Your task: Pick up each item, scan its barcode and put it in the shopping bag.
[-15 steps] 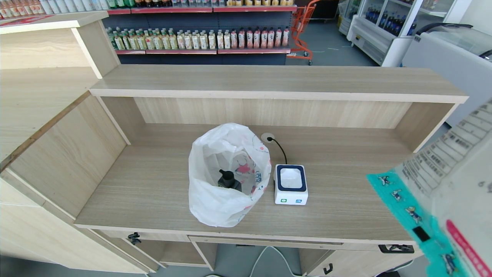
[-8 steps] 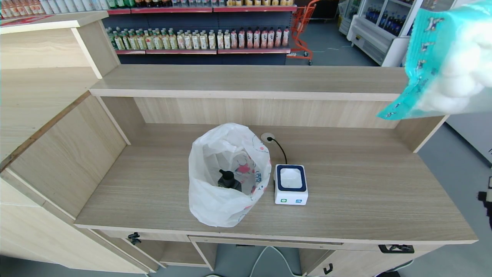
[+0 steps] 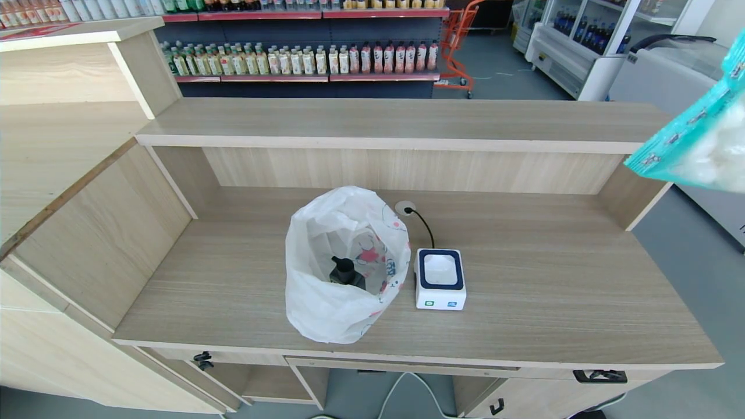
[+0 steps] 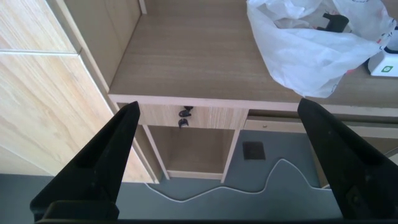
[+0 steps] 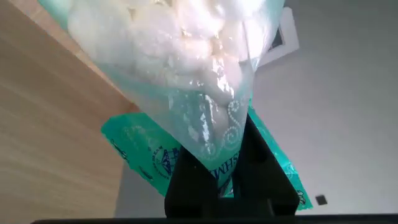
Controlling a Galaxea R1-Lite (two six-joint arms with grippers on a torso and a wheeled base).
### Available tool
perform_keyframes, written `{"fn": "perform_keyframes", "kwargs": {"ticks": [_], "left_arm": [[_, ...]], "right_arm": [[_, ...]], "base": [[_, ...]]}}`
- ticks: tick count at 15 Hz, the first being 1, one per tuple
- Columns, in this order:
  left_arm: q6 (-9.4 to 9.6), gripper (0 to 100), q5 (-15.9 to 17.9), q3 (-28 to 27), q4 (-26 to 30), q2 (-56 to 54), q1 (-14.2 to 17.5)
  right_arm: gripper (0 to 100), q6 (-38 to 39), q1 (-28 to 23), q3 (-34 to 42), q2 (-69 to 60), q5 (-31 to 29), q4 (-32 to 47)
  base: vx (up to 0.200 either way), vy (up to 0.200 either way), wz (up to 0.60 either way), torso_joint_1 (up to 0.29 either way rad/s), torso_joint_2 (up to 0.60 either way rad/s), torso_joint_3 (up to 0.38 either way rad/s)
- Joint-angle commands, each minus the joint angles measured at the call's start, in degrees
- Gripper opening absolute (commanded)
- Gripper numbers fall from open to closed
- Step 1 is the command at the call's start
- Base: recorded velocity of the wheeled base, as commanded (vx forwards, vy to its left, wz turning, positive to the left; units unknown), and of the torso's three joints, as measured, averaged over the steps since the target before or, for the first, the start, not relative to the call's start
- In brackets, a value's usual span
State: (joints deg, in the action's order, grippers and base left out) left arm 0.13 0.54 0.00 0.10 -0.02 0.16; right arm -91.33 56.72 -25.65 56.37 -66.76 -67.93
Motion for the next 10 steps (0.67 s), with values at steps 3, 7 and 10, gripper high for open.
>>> {"fn": "perform_keyframes", "kwargs": {"ticks": [3,7,10], "left_arm": [[-0.05,100,-0.01,0.0,-0.01,0.02,0.02],[0.04,100,-0.01,0.0,-0.01,0.02,0.02],[0.04,100,-0.01,0.0,-0.01,0.02,0.02]], "right_arm": [[0,7.84,12.53,-8.89,1.2,-23.24,1.66],[0,6.17,12.27,-20.41,1.02,-22.1,20.11],[0,5.11,11.66,-26.21,4.45,-21.75,23.19]], "base": [[0.0,0.0,0.0,0.0,0.0,0.0],[0.0,0.0,0.0,0.0,0.0,0.0],[0.0,0.0,0.0,0.0,0.0,0.0]]}}
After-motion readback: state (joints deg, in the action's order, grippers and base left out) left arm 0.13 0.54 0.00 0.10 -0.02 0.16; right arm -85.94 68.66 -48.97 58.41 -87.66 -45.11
